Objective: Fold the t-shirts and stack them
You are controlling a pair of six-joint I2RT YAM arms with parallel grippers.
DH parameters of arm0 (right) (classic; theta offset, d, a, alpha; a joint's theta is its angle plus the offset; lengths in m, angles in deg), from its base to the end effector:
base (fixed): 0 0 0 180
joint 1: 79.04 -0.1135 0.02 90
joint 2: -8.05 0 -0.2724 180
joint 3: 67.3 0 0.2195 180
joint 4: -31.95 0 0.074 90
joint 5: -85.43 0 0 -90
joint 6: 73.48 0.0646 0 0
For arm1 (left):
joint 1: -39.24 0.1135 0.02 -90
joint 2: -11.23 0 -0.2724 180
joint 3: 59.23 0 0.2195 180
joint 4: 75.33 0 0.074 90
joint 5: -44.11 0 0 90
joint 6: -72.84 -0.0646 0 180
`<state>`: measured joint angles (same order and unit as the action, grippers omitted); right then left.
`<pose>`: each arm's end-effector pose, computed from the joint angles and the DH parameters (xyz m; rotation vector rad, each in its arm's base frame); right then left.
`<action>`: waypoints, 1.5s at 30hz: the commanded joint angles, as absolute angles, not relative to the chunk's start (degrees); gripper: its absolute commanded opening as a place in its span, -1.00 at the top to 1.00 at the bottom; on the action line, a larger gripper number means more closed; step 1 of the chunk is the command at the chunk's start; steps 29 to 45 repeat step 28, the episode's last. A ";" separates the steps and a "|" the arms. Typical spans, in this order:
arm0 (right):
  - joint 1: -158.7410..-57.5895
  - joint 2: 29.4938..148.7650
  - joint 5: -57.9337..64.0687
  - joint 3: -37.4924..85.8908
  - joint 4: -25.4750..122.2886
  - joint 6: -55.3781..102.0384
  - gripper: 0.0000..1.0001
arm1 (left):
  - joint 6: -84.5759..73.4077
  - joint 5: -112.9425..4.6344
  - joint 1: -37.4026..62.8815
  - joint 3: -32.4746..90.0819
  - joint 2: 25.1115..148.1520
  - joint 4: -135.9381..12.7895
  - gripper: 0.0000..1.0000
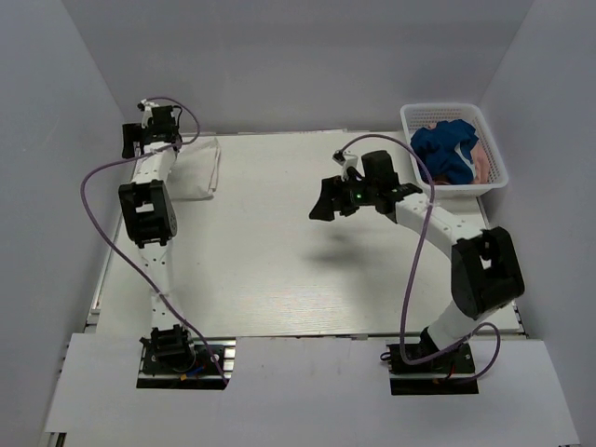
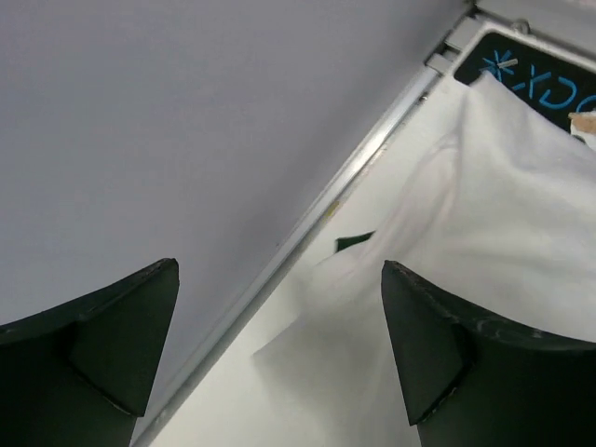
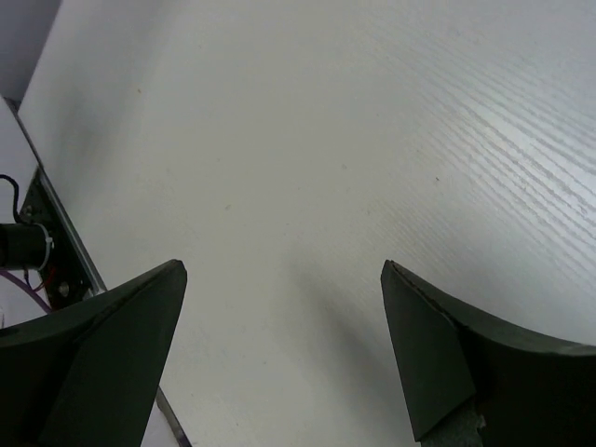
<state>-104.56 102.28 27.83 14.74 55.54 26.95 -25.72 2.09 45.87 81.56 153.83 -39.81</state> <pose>0.3090 0.1859 0.2637 -0.6203 2.1626 0.9665 0.5398 0.1111 0.2009 -0.4307 2.1248 1.0725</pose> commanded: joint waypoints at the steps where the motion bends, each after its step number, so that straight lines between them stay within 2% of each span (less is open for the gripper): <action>1: -104.26 96.04 29.44 10.72 44.49 29.61 -0.81 | -11.39 6.31 45.57 81.35 140.17 -27.60 -0.98; 4: -104.44 89.71 28.30 4.75 40.62 32.58 -0.81 | -0.05 1.06 45.57 80.83 133.78 -13.01 -0.98; 7: -104.44 82.68 24.35 -1.50 38.94 36.79 -0.81 | 5.93 -6.07 43.38 73.02 126.22 -10.52 -0.98; 8: -104.26 78.67 23.47 -2.47 39.11 37.34 -0.81 | 8.47 -9.91 43.37 71.26 121.92 -9.30 -0.98; 9: -104.35 77.41 19.37 -4.92 39.37 38.22 -0.81 | 10.68 -19.43 43.37 69.76 119.53 -8.68 -0.98; 10: -104.26 76.18 18.03 -5.55 39.90 39.44 -0.81 | 13.74 -23.79 42.85 67.23 116.81 -10.50 -0.98; 11: -104.44 72.25 16.71 -6.25 40.16 40.50 -0.81 | 13.77 -28.70 42.84 59.63 113.74 -13.04 -0.98; 12: -104.18 70.90 14.09 -7.56 41.30 40.68 -0.81 | 13.77 -39.11 42.15 54.68 106.57 -16.28 -0.98; 13: -104.35 69.67 13.02 -7.93 43.40 40.51 -0.81 | 14.82 -42.52 41.18 43.93 102.58 -23.54 -0.98; 15: -104.44 64.58 8.12 -10.11 45.87 39.55 -0.81 | 15.62 -51.11 40.56 33.24 94.59 -31.57 -0.98; 16: -104.44 59.78 6.78 -12.13 46.83 39.28 -0.81 | 16.32 -51.17 39.86 25.62 87.06 -35.09 -0.98; 19: -104.26 54.92 0.80 -17.47 47.64 39.63 -0.81 | 17.46 -49.67 39.33 17.49 75.61 -37.32 -0.98; 24: -104.26 49.28 0.61 -24.88 45.26 41.56 -0.81 | 17.47 -58.29 38.80 11.31 67.67 -38.64 -0.98; 28: -104.44 49.00 1.23 -26.04 46.58 42.26 -0.81 | 16.94 -53.72 38.80 9.28 65.11 -36.89 -0.98; 45: -104.44 49.00 1.23 -26.04 46.58 42.26 -0.81 | 16.94 -53.72 38.80 9.28 65.11 -36.89 -0.98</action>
